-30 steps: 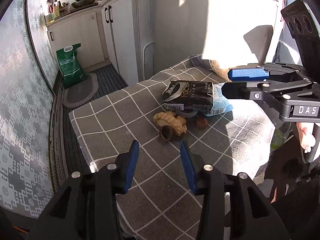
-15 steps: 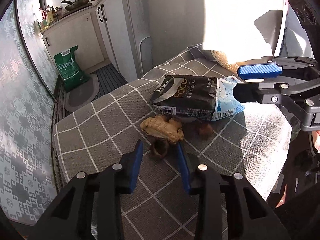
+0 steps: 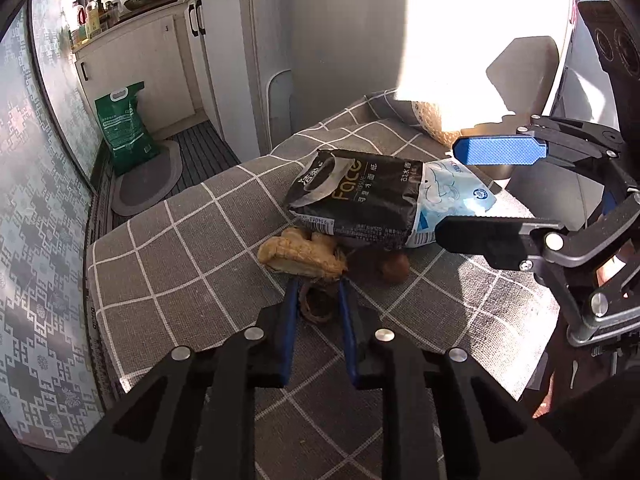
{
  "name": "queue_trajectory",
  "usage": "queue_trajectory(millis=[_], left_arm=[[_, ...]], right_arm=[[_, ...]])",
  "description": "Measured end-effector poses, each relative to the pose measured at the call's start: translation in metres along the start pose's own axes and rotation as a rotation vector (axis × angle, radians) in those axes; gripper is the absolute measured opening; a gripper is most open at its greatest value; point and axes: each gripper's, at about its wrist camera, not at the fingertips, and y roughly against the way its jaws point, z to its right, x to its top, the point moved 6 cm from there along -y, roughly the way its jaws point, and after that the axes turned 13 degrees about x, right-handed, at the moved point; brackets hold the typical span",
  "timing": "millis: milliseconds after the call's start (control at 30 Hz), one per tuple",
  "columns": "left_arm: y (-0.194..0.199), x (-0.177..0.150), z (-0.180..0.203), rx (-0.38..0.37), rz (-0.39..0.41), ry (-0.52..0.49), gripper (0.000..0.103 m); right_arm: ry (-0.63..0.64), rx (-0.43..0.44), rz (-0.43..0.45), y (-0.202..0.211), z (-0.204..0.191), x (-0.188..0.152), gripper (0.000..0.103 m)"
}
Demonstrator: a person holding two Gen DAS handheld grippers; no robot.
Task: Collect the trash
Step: 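Grasp the black Face tissue pack with the right tool while the left tool grasps peanut shells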
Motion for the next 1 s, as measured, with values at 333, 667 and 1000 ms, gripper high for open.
queue_trajectory(millis=[333, 667, 1000], left_arm=[[0.021, -0.005, -0.012, -0.051, 0.017, 0.061, 0.022], [0.037, -0.018, -0.023, -0.072, 0.026, 0.074, 0.022], [0.059, -0.027, -0.034, -0.078, 0.062, 0.104, 0.022]], right_arm=[[0.097, -0.041, -0.053, -0.033, -0.006, -0.005, 0.067], [0.027, -0.026, -0.036, -0.043, 0.003, 0.001, 0.067], [-0.004, -0.041, -0.055, -0.053, 0.003, 0.007, 0.052]])
